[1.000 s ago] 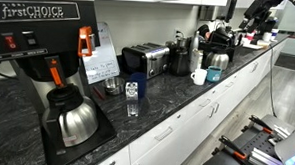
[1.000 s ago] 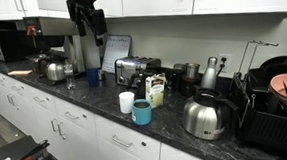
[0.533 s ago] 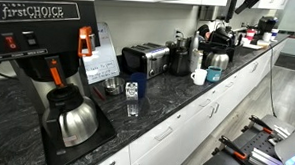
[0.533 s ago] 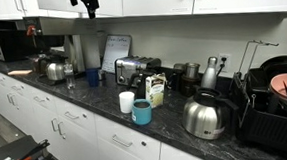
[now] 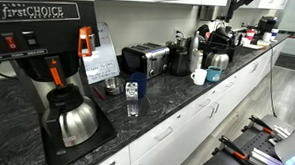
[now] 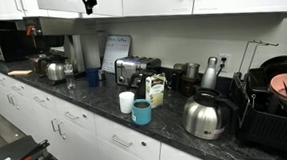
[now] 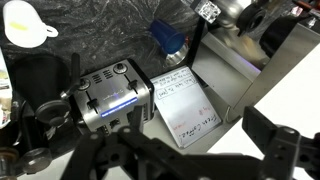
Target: Close the right door of the cabinet
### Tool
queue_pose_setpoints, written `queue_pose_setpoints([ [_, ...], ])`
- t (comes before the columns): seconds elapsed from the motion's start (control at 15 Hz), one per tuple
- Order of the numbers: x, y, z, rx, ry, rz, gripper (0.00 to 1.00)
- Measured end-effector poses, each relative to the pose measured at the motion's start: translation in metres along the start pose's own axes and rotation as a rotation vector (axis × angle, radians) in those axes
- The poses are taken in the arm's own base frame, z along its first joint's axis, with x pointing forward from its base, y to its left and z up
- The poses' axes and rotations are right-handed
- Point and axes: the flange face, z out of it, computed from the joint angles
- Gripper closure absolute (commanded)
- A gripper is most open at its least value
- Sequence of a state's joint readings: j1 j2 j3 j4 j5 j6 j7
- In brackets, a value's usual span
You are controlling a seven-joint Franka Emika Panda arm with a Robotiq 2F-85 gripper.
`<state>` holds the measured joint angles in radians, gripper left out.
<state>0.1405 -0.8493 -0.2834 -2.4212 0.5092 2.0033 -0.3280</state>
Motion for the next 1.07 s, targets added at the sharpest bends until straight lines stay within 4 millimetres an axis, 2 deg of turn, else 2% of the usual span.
queue_pose_setpoints([
  [0.2,0.006,-0.009,-0.006,0.026,0.066,-0.033,0.0],
  [0.53,0.014,-0.052,-0.027,0.193,0.216,-0.196,0.0],
  [0.67,0.012,-0.062,-0.03,0.276,0.245,-0.245,0.0],
  [1.07,0.011,-0.061,-0.027,0.31,0.252,-0.271,0.0],
])
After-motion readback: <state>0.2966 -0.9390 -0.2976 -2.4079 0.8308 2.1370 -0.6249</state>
